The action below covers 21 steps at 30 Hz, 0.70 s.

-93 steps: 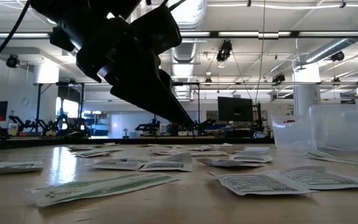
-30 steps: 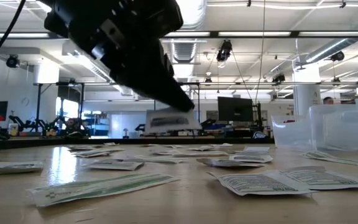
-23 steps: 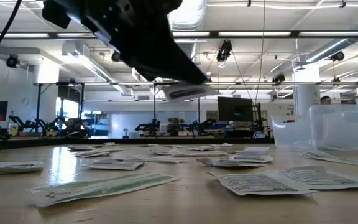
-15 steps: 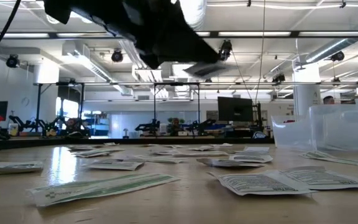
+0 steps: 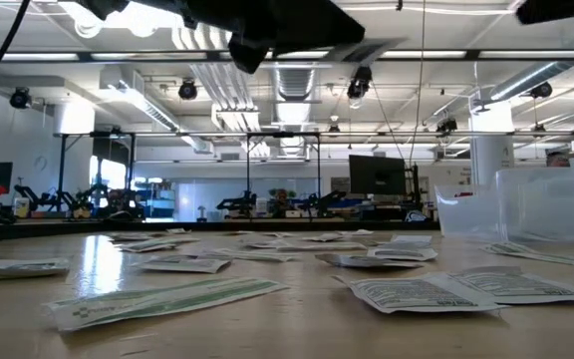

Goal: Pick & Place First Aid Supplies
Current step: Put the towelette pack into the top bin

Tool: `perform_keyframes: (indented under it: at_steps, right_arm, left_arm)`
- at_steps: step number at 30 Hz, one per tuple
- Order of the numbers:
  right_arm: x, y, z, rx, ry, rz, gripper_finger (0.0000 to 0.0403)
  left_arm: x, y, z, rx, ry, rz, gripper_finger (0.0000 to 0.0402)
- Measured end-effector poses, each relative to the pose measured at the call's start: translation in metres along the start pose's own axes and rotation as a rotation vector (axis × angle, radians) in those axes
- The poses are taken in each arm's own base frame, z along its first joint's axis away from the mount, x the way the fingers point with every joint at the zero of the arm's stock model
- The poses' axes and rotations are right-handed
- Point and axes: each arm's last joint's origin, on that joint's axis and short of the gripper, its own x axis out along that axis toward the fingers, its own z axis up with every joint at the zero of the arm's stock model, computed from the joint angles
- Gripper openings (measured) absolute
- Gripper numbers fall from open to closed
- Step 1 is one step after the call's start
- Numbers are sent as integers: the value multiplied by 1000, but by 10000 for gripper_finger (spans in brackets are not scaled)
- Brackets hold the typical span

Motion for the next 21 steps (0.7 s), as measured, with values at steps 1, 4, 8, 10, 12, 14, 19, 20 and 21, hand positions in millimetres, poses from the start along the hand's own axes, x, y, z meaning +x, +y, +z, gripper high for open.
perform_keyframes:
  at_steps: [1, 4, 8, 10, 12, 14, 19, 20, 21]
  right_arm:
    - [2, -1, 1, 13, 0, -8, 67]
    - [9, -4, 5, 39, 4, -27, 84]
    - [18, -8, 14, 78, -3, -54, 110]
    - [22, -10, 18, 104, -7, -65, 122]
    - [26, -11, 21, 144, -16, -71, 134]
    - [29, -11, 24, 178, -27, -72, 146]
    - [33, -10, 31, 248, -42, -39, 170]
    - [33, -9, 32, 256, -45, -30, 173]
    - [33, -8, 33, 263, -46, -14, 177]
  left_arm:
    - [0, 0, 2, -1, -14, -1, 0]
    - [-1, -2, 5, 10, -50, -5, 0]
    - [-3, -5, 7, 47, -68, -13, 0]
    - [-4, -6, 8, 58, -80, -16, 0]
    - [-4, -7, 9, 64, -88, -18, 0]
    - [-4, -7, 9, 67, -87, -18, 0]
    - [-4, -7, 9, 70, -86, -18, 0]
    - [-4, -7, 9, 74, -86, -18, 0]
    - [-4, -7, 9, 77, -86, -18, 0]
